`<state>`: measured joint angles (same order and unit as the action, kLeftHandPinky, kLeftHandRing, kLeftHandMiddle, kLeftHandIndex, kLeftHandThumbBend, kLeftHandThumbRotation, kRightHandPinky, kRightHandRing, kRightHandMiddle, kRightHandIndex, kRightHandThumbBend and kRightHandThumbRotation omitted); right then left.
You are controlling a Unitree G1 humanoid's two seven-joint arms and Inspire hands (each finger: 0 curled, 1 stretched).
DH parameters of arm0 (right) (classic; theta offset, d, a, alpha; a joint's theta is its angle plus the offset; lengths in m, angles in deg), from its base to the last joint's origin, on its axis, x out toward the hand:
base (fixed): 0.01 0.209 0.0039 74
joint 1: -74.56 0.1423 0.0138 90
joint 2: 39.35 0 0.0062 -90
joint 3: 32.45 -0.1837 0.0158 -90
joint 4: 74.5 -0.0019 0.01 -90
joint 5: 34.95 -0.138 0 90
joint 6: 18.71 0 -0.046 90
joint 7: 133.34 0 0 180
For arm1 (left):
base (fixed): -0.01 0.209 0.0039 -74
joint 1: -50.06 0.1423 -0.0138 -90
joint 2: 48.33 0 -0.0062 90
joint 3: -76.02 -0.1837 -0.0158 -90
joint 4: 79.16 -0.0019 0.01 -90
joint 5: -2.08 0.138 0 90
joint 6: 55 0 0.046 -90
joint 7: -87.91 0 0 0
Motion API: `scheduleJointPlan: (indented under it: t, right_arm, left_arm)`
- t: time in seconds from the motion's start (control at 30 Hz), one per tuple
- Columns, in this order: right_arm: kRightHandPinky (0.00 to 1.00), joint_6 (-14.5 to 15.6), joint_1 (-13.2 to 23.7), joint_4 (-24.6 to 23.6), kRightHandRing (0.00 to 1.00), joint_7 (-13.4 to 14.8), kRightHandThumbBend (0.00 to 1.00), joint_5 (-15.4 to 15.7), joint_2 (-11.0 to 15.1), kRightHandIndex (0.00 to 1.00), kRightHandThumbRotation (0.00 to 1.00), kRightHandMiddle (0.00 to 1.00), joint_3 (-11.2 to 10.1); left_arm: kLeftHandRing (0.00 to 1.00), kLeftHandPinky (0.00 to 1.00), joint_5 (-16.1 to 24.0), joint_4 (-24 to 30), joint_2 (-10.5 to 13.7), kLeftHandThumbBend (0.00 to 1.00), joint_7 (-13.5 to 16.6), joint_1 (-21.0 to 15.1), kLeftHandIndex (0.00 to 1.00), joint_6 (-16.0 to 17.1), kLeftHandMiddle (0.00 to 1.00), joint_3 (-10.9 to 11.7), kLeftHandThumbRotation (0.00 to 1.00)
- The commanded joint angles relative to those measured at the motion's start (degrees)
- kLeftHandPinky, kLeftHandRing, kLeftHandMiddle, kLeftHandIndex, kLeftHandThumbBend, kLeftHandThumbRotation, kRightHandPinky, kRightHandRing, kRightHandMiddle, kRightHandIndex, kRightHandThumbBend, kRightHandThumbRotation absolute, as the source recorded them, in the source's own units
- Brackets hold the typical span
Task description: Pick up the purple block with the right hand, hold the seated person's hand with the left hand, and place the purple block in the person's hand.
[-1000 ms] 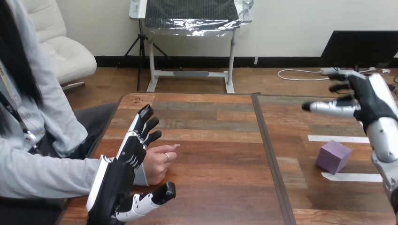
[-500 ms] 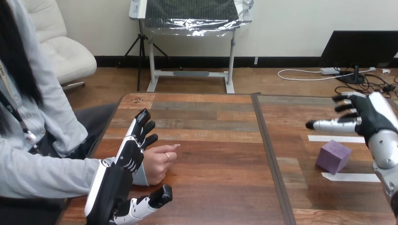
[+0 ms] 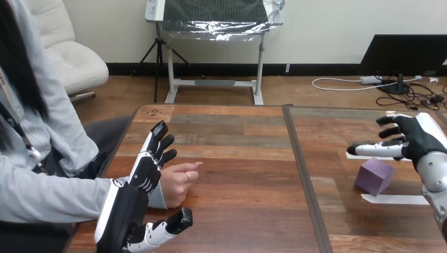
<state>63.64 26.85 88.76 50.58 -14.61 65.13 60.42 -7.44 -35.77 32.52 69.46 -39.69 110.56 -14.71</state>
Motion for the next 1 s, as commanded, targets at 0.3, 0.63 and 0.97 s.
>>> scheduleJointPlan:
  t: [0.3,0.63,0.97]
  right_arm:
    - [0.36,1.1,2.9,0.2,0.49,-1.1,0.95,-0.2,2.2,0.82,0.26,0.54,1.1]
    - [0.56,3.8,2.3,0.8,0.71,-2.4,0.93,1.3,2.2,0.84,0.30,0.74,3.0]
    - [0.55,5.3,1.8,1.1,0.70,-4.9,0.89,1.1,2.2,0.86,0.34,0.73,3.8]
  left_arm:
    - [0.95,0.89,-1.4,3.9,0.2,1.00,-0.4,-1.2,0.97,0.9,0.98,-0.4,0.64]
    - [0.95,0.89,-2.2,4.1,0.3,1.00,-1.1,-1.2,0.97,0.8,0.98,-0.8,0.65]
    - [0.94,0.89,-2.2,3.9,0.1,1.00,-1.1,-1.2,0.96,1.6,0.97,-0.4,0.63]
